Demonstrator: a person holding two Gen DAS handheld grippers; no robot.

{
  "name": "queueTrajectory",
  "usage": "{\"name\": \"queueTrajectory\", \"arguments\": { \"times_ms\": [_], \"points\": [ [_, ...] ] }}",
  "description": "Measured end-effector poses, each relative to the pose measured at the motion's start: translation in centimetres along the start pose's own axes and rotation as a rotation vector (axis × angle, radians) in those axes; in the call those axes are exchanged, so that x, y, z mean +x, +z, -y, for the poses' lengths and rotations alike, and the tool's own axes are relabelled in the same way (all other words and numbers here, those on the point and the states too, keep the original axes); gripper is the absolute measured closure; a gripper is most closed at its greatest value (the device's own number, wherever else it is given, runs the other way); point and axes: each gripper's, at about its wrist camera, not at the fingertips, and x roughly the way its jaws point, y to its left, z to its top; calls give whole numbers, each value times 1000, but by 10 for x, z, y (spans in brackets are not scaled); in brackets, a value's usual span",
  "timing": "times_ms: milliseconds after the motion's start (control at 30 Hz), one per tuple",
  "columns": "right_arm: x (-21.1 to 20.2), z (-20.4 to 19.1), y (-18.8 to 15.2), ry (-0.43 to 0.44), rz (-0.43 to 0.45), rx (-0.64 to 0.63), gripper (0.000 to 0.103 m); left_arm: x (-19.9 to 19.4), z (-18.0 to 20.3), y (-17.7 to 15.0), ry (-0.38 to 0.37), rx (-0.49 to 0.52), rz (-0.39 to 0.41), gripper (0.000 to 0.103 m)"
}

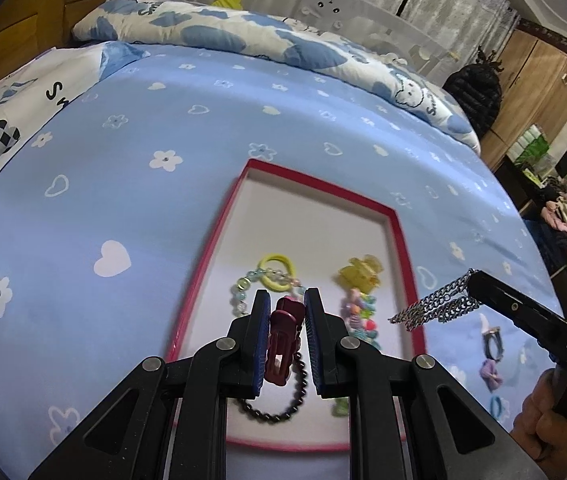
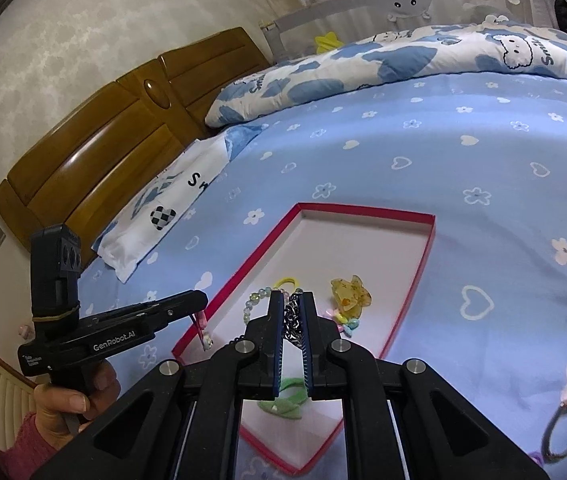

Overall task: Organize jewelry
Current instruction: 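Carry the pink clip and silver chain into the tray and open both tools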

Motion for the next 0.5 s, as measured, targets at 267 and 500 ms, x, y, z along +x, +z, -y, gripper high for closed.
{"name": "queueTrajectory", "arguments": {
  "times_ms": [267,500],
  "points": [
    [32,11,-7,-13,-52,18,96,32,-1,7,49,4,-35,87],
    [47,20,-18,-20,-94,31,96,48,-4,6,76,-1,-50,87]
  ]
}}
